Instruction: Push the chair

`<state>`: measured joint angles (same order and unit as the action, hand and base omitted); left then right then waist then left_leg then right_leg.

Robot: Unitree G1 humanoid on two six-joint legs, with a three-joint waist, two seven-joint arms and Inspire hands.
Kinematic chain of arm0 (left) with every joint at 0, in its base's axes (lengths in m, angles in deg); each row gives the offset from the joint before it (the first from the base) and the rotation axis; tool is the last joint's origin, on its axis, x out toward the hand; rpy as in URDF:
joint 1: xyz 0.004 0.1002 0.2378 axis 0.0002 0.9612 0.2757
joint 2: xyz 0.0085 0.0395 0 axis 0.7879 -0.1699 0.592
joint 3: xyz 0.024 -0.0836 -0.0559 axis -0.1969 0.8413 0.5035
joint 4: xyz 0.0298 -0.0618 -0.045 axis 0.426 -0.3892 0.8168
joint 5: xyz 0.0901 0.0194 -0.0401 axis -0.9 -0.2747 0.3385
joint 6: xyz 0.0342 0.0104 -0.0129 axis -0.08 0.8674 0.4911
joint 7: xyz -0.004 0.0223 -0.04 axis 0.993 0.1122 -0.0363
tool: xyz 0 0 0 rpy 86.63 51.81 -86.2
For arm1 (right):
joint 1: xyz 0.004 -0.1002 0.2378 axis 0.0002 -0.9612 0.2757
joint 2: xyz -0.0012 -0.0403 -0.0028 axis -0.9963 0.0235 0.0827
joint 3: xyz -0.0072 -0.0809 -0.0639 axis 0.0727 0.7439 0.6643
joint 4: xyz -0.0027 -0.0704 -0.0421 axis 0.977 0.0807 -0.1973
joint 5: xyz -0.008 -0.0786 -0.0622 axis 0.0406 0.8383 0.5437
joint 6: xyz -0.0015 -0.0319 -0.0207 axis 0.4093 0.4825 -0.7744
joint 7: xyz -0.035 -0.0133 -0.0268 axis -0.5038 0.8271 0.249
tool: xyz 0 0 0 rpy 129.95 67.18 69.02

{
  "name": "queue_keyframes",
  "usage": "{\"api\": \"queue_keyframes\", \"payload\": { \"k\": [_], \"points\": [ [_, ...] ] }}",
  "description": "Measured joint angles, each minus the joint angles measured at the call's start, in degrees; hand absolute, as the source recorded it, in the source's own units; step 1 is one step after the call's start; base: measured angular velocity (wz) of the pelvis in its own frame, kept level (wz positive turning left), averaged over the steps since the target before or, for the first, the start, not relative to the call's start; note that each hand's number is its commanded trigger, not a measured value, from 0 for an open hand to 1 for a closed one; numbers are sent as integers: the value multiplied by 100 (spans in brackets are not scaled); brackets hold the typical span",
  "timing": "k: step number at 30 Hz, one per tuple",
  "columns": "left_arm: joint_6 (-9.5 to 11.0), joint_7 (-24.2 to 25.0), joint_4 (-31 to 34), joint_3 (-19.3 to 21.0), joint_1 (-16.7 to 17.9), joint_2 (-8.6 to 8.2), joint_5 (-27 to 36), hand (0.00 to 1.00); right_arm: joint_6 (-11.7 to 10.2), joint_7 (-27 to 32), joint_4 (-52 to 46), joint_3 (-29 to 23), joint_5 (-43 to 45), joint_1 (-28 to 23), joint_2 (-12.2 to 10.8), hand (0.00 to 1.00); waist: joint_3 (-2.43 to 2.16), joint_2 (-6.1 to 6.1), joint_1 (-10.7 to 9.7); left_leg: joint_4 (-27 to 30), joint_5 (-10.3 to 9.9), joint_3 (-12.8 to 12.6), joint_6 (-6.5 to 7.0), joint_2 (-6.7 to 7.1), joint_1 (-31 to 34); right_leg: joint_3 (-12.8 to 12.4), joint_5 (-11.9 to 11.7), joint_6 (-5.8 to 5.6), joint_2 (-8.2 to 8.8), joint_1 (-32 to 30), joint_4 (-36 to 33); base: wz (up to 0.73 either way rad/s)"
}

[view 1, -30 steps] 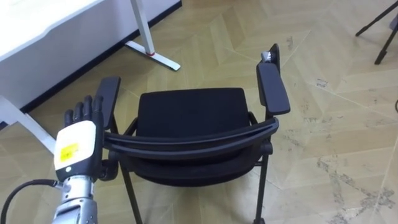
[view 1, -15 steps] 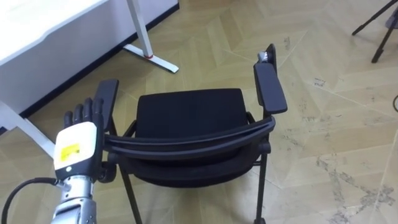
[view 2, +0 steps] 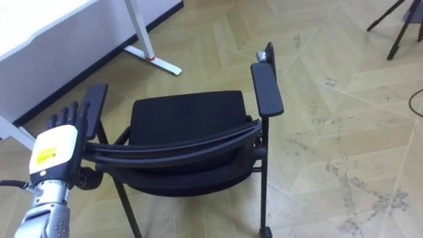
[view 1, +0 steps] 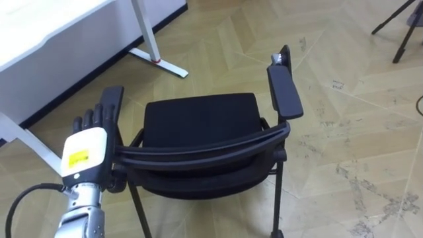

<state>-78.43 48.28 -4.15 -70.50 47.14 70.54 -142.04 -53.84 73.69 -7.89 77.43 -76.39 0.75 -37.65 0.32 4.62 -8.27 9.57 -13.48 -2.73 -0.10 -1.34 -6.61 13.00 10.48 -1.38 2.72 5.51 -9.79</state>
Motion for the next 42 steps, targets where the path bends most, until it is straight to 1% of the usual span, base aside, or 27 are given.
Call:
{"api": "queue_keyframes", "payload": {
  "k": [2, 5, 7, 11, 19, 22, 24, 32, 35, 40, 42],
  "points": [
    [-15, 29, -1, -14, 0, -1, -4, 0, 0, -11, 2, 0, 1, -1, 23, 0, 2, 18, -3, 0, 0, -21, 0, 2, -4, -16, -5, -8, 0, 0, 1, -2],
    [-103, 30, 6, -76, -7, -1, -50, 0, 2, -31, 60, 10, -35, 25, 23, 0, 1, 17, -16, 0, 0, -22, 1, 5, -5, -15, -6, -11, 2, 4, 1, 0],
    [-122, 30, 11, -93, -6, -1, -63, 0, 7, -31, 72, 11, -55, 24, 22, 0, 2, 17, -20, 0, 1, -22, 2, 6, -5, -16, -7, -11, 4, 6, 1, 0],
    [-199, 47, 21, -111, -5, -1, -98, 0, 10, -26, 108, 12, -195, 31, 22, 0, 2, 16, -71, 0, 6, -22, 10, 10, -2, -14, -7, -12, 7, 12, 15, 0],
    [-237, 102, 52, -114, -4, -4, -113, 0, 82, -29, 120, 14, -229, 32, 22, 0, 8, 9, -74, -3, 7, -32, 12, 12, -10, -35, -6, -14, 10, 10, 13, 0],
    [-267, 133, 52, -115, -4, -5, -236, 0, 123, -29, 104, 14, -228, 35, 22, 0, 16, -3, -73, -3, 7, -38, 12, 13, -14, -42, -3, -18, 11, 6, 12, 0],
    [-280, 146, 52, -115, -4, -6, -336, 0, 124, -30, 96, 14, -228, 39, 23, 0, 23, -13, -72, -3, 7, -39, 12, 15, -13, -45, -1, -21, 13, 1, 11, 0],
    [-281, 146, 19, -120, 1, -3, -371, 0, 122, -13, 91, 116, -181, 63, 28, 0, 41, -40, -70, -20, 8, -50, 13, 24, -87, -97, 8, -35, 12, 26, 15, 0],
    [-283, 117, -95, -120, -9, -34, -595, 0, 123, 52, 91, 115, -143, 78, 24, 0, 43, -44, -73, -20, 9, -55, 14, 35, -92, -155, 12, -39, 13, 41, 6, 0],
    [-305, -61, -324, -124, -84, -153, -699, 0, 124, 166, 67, 112, 75, 79, 6, 0, 43, -45, -73, -20, 19, -191, 32, 38, -110, -212, 13, -42, 19, 26, 0, -1],
    [-320, -135, -402, -124, -90, -183, -707, 0, 123, 213, 30, 111, 162, 81, 4, 0, 43, -45, -71, -20, 21, -208, 35, 37, -104, -226, 13, -42, 19, -2, 2, -3]
  ]
}}
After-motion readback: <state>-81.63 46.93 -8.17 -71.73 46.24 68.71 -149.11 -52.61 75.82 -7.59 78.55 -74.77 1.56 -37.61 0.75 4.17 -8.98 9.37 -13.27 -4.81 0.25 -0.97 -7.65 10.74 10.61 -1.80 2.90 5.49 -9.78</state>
